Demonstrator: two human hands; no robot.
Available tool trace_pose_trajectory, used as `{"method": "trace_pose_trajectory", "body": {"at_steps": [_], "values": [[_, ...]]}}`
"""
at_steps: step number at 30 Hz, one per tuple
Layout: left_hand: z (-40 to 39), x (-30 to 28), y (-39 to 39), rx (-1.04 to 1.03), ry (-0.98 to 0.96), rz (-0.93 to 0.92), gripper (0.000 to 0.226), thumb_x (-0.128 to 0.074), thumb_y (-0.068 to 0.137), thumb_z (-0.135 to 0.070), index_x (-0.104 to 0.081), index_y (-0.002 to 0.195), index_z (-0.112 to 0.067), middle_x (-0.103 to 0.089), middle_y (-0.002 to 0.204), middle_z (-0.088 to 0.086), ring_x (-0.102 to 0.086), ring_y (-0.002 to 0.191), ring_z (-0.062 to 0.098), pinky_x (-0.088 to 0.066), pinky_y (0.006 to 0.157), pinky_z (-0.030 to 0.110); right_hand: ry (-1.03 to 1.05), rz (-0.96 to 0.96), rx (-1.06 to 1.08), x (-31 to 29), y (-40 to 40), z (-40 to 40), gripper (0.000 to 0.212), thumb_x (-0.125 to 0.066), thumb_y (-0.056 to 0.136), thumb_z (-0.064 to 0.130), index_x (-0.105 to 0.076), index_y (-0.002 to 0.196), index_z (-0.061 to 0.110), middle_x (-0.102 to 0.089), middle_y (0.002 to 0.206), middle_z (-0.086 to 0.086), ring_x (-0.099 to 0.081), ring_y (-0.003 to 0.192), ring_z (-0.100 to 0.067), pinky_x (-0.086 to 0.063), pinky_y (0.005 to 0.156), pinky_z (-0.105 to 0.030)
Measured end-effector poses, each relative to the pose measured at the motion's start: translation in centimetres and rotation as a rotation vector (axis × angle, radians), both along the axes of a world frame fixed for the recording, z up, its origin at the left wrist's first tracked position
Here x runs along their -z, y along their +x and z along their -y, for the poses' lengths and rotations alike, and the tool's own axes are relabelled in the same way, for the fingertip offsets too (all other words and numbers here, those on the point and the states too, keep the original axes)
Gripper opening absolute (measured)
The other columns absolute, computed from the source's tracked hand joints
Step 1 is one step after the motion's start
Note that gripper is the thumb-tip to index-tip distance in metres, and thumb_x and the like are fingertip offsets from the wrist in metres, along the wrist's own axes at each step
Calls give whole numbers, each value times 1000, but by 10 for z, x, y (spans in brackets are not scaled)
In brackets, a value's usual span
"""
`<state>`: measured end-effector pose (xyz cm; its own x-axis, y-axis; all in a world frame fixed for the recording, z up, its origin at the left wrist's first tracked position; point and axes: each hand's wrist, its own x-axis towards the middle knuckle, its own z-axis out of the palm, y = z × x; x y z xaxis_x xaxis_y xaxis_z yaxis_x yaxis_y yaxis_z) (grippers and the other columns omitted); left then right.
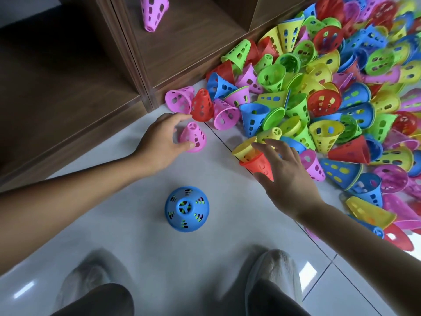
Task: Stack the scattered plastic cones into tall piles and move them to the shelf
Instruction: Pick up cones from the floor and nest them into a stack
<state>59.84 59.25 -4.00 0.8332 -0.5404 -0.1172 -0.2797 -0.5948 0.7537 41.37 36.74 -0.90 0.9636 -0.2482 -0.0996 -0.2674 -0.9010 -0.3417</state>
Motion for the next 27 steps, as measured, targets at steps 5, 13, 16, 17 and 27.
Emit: {"method": "trace_pose_trajectory", "body": {"at_steps": [5,13,16,17,27], "values": [[6,5,3,25,9,53,47,-83,78,-15,-63,120,-24,-59,119,0,-59,102,12,-42,82,8,-42,-87,-48,7,17,8,69,-64,94,28,-27,151,38,-33,148,-2,-44,128,-29,-51,94,-42],[1,-2,-5,-21,-26,22,21,-75,87,-26,-63,103,-21,-68,102,-9,-63,100,14,-53,87,38,-57,-51,-59,17,21,13,48,-65,94,31,-48,138,26,-42,140,-4,-56,116,-33,-56,82,-44],[-3,-14,-13,-70,-79,-44,20,-74,88,-29,-63,103,-21,-70,101,-10,-65,102,8,-53,90,35,-27,2,-48,19,16,15,37,-69,91,25,-57,125,20,-48,133,-4,-64,99,-32,-57,72,-43],[-5,-20,-17,-81,-111,-65,21,-74,88,-30,-63,103,-20,-71,100,-10,-65,101,7,-53,91,34,-9,16,-42,19,13,15,33,-70,91,24,-58,122,19,-50,131,-3,-65,94,-32,-57,70,-43],[-20,-93,-57,-69,-466,-203,27,-65,87,-38,-66,105,-18,-68,89,-2,-61,85,8,-52,81,30,56,87,-25,15,-11,4,16,-64,94,25,-65,107,16,-63,103,-2,-64,79,-29,-54,64,-41]]}}
